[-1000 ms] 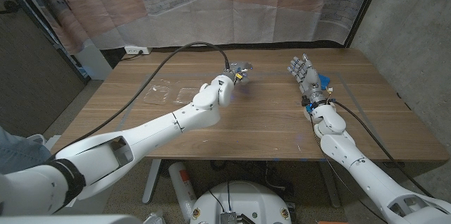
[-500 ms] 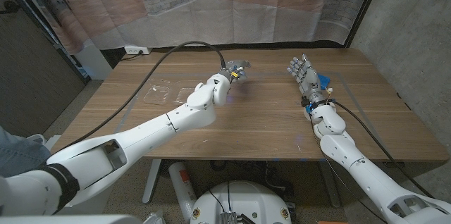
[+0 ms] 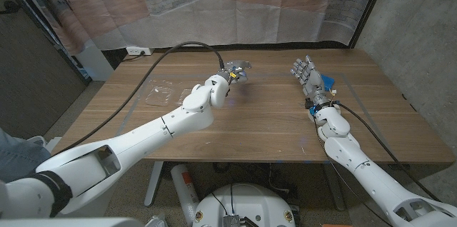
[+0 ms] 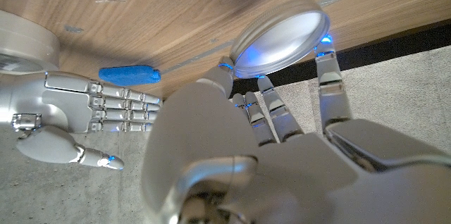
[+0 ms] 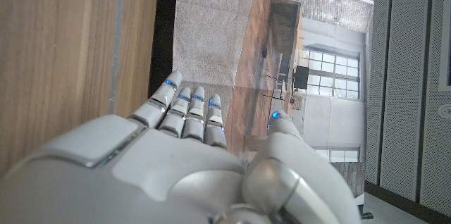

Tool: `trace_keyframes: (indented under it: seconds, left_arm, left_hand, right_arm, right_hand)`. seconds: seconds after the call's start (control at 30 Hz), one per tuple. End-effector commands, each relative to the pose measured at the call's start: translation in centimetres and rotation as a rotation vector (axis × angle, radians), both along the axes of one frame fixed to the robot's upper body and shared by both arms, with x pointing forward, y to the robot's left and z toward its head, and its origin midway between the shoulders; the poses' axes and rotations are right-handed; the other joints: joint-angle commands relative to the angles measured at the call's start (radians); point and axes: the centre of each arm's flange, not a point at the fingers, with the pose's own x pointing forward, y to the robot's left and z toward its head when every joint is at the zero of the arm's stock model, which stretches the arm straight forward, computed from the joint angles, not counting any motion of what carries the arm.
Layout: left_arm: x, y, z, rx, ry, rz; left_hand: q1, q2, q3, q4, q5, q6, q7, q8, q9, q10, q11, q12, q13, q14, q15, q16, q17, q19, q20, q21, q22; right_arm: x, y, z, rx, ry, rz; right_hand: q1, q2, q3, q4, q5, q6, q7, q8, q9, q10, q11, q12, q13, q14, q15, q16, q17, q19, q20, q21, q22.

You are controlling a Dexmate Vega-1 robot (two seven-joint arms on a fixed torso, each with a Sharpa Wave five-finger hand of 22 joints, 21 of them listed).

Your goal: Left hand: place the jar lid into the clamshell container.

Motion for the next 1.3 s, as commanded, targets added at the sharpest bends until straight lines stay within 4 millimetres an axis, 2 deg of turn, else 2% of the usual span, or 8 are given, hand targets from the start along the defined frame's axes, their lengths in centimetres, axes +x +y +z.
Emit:
trace_keyframes:
  seconds: [0.03,1.3]
  left_arm:
    - [-1.1,1.4,0.1,-0.009,-0.005,0.002]
    - [-3.3,5.1,-0.2,-0.052,-0.017,0.05]
  left_hand:
    - [0.0,0.012,0.0,0.003,0.005,0.011,0.003,-0.001,0.001,0.011,-0.003,-0.005,0.004,0.006,-0.023,-0.002,0.002,0.132,-0.142,0.002,0.005]
    - [-0.005,0.011,0.002,0.002,0.005,0.018,0.0,-0.003,0.001,0.017,-0.007,-0.01,0.004,0.012,-0.024,-0.01,0.006,0.127,-0.143,-0.003,0.006]
  right_arm:
    - [0.0,0.0,-0.2,-0.001,0.004,0.001]
    - [-0.1,0.8,-1.1,-0.007,0.023,0.003]
  right_hand:
    - [0.009,0.005,0.004,-0.005,-0.001,0.007,0.003,-0.001,0.002,0.006,-0.004,-0.005,0.005,0.01,0.006,-0.004,0.006,0.008,-0.005,-0.002,0.001]
    - [0.009,0.007,0.003,-0.009,-0.001,0.008,0.002,-0.001,0.002,0.008,0.0,-0.006,0.005,0.014,0.002,-0.004,0.005,0.017,-0.004,-0.013,0.002]
